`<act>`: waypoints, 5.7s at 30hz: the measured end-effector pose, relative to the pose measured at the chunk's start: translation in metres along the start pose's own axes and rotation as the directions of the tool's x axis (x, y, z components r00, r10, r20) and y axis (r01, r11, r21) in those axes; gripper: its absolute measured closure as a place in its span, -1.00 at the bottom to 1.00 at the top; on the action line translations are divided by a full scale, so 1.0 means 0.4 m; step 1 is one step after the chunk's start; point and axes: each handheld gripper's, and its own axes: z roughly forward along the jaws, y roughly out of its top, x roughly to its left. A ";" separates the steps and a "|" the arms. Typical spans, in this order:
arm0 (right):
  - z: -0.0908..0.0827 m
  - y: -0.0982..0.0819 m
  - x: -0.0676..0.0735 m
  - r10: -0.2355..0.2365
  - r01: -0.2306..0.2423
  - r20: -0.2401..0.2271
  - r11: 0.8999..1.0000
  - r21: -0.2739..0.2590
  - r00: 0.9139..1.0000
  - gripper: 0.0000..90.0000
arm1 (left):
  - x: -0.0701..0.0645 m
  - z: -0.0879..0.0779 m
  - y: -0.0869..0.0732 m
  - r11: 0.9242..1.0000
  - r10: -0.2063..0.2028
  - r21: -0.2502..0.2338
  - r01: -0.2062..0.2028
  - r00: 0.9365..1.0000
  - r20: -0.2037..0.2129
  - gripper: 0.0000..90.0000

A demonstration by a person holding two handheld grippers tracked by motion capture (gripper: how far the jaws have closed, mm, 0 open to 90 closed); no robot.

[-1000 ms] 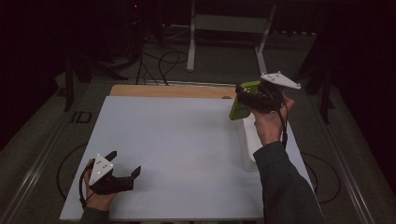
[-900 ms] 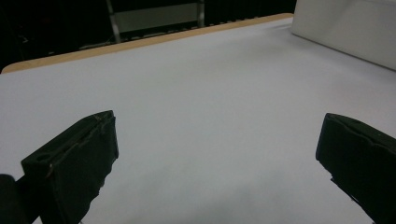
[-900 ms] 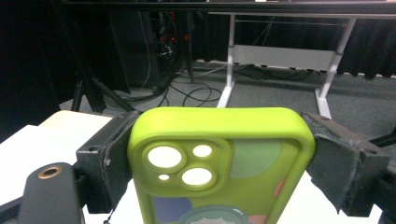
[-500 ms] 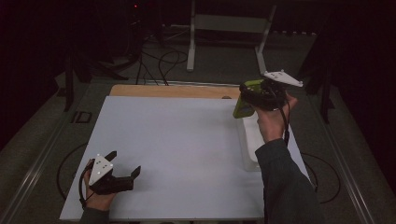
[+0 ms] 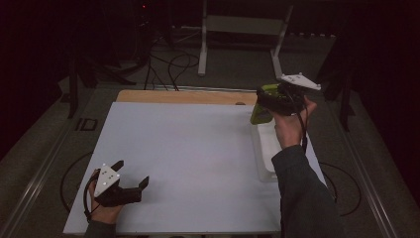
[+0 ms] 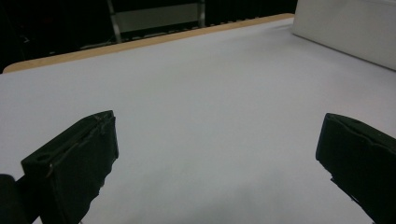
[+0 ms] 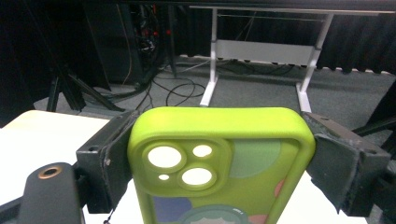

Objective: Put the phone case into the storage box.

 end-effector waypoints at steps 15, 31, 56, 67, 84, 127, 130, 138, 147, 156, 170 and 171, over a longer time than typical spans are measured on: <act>0.020 -0.003 -0.026 0.015 -0.016 0.036 1.000 0.014 0.999 -0.65 | 0.000 0.000 0.000 1.000 -0.001 0.000 0.001 1.000 -0.002 -1.00; 0.041 -0.007 -0.047 0.027 -0.029 0.072 0.999 0.028 0.997 -0.65 | 0.000 0.000 0.000 1.000 -0.003 -0.003 0.003 1.000 -0.003 -1.00; 0.087 -0.017 -0.078 0.047 -0.055 0.126 0.997 0.056 0.991 -0.65 | 0.002 -0.003 0.000 1.000 -0.007 -0.007 0.007 1.000 -0.005 -1.00; 0.103 -0.023 -0.089 0.054 -0.064 0.139 0.996 0.064 0.989 -0.65 | 0.002 -0.004 0.000 1.000 -0.009 -0.010 0.009 1.000 -0.006 -1.00; 0.136 -0.037 -0.101 0.067 -0.081 0.155 0.993 0.086 0.986 -0.65 | 0.003 -0.004 0.000 1.000 -0.009 -0.011 0.009 1.000 -0.005 -1.00; 0.211 -0.072 -0.094 0.044 -0.069 0.178 0.988 0.141 0.983 -0.65 | 0.007 -0.006 -0.003 1.000 -0.013 -0.013 0.013 1.000 -0.008 -1.00; 0.214 -0.074 -0.094 0.043 -0.069 0.177 0.987 0.143 0.983 -0.65 | 0.007 -0.006 -0.003 1.000 -0.014 -0.014 0.014 1.000 -0.008 -1.00; 0.219 -0.079 -0.096 0.046 -0.074 0.181 0.986 0.150 0.982 -0.65 | 0.006 -0.005 -0.003 1.000 -0.011 -0.011 0.011 1.000 -0.008 -1.00; 0.229 -0.085 -0.097 0.043 -0.073 0.185 0.984 0.160 0.982 -0.65 | 0.007 -0.005 -0.003 1.000 -0.012 -0.011 0.012 1.000 -0.008 -1.00; 0.240 -0.092 -0.098 0.044 -0.076 0.187 0.982 0.171 0.981 -0.65 | 0.007 -0.004 -0.003 1.000 -0.011 -0.010 0.011 1.000 -0.008 -1.00; 0.258 -0.108 -0.099 0.039 -0.075 0.182 0.978 0.193 0.982 -0.65 | 0.006 -0.003 -0.003 1.000 -0.009 -0.009 0.009 1.000 -0.006 -1.00; 0.259 -0.109 -0.099 0.038 -0.074 0.183 0.978 0.195 0.982 -0.65 | 0.006 -0.003 -0.004 1.000 -0.009 -0.009 0.009 1.000 -0.006 -1.00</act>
